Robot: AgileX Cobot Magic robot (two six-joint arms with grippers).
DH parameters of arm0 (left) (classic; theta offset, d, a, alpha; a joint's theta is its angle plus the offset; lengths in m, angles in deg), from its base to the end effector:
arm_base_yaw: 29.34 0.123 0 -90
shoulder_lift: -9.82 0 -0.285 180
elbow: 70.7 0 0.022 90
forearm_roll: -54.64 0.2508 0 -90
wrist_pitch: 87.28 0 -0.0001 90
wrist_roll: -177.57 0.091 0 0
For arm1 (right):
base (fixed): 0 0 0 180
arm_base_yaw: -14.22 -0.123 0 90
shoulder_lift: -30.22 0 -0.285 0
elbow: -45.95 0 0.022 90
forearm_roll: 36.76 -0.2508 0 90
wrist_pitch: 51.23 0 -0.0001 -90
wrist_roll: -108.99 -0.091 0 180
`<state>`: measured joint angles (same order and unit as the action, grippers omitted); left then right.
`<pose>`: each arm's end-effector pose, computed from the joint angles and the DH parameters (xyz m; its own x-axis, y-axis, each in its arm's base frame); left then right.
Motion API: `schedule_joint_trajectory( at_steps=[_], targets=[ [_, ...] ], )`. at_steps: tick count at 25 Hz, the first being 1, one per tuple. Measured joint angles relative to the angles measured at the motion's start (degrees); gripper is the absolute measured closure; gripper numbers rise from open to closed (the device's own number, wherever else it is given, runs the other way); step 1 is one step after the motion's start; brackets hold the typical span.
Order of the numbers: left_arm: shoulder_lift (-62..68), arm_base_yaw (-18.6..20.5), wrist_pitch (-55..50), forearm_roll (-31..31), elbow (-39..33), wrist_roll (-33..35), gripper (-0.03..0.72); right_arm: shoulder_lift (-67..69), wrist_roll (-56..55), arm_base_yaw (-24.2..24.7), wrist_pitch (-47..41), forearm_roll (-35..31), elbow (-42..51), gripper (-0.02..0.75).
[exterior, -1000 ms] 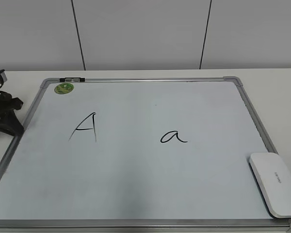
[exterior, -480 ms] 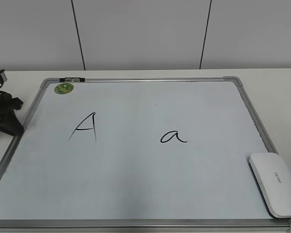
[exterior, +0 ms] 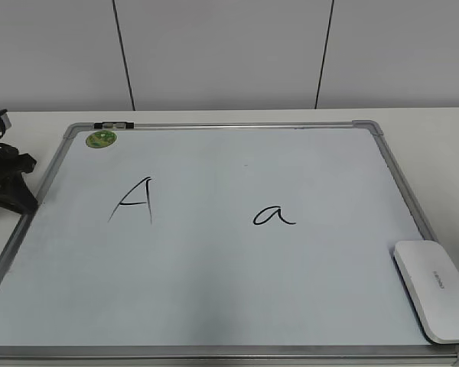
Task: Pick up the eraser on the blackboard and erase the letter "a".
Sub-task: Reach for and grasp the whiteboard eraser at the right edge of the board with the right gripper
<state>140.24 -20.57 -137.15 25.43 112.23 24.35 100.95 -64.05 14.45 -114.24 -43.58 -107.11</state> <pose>0.4071 0.0284 0.1209 -0.9868 -0.0384 -0.1575 0.0201 0.9349 -0.3542 0.1876 0.0089 0.2950 -0.9385 -0.0631 -0.3395 -0.0946 0.9925 0.0771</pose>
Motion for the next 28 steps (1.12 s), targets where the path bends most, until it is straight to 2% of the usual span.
schedule_joint_trajectory(
  at_steps=[3, 10, 28],
  targets=[
    [0.0, 0.0, 0.0, 0.0, 0.0, 0.0, 0.656, 5.1, 0.0, -0.6, 1.9, -0.4, 0.0, 0.157],
    [0.0, 0.0, 0.0, 0.0, 0.0, 0.0, 0.656, 14.9, -4.1, -6.6, 9.1, 2.2, 0.0, 0.156],
    [0.0, 0.0, -0.1, 0.0, 0.0, 0.0, 0.656, 31.1, -7.0, -6.9, 15.3, 3.6, -0.4, 0.149]
  ],
)
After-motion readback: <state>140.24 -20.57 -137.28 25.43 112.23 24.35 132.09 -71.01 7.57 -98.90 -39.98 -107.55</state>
